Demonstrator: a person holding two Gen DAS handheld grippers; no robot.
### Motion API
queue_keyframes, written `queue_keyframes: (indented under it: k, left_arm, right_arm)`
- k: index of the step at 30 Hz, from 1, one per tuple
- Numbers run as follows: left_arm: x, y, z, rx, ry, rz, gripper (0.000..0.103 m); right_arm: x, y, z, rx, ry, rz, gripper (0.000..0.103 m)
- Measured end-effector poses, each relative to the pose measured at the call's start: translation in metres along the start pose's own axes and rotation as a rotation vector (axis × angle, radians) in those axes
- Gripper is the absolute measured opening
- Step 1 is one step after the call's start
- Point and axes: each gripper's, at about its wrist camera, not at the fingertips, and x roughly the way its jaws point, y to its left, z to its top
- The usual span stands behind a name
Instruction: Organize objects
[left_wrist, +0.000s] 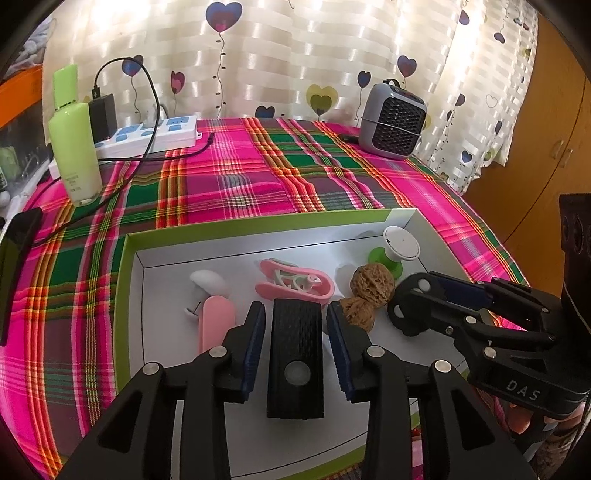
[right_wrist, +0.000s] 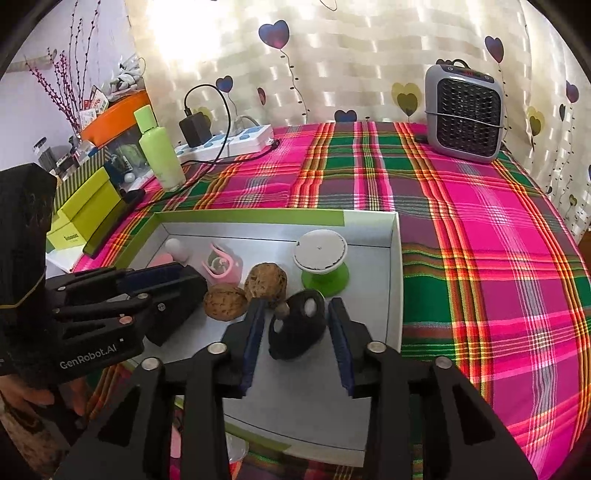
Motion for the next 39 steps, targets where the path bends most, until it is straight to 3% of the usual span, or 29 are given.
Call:
queue_keyframes:
  k: [11,25,39]
  left_arm:
    - [-0.003,0.000,-0.001,-0.009,-0.003,0.017,0.048]
    - [-0.023,-0.006,-0.012,-0.002,-0.033,0.052,0.061]
    - [-0.052,-0.013,-0.025,0.015,-0.078,0.114,0.062]
  right_arm:
    - [-0.002,0.005,0.000,-0.008,-0.005,-0.001,0.054]
    - [-0.018,0.006,-0.005,0.005,-0.033,-0.013,0.054]
    - [-0.042,0.019,-0.013,-0.021,-0.070,-0.005,0.054]
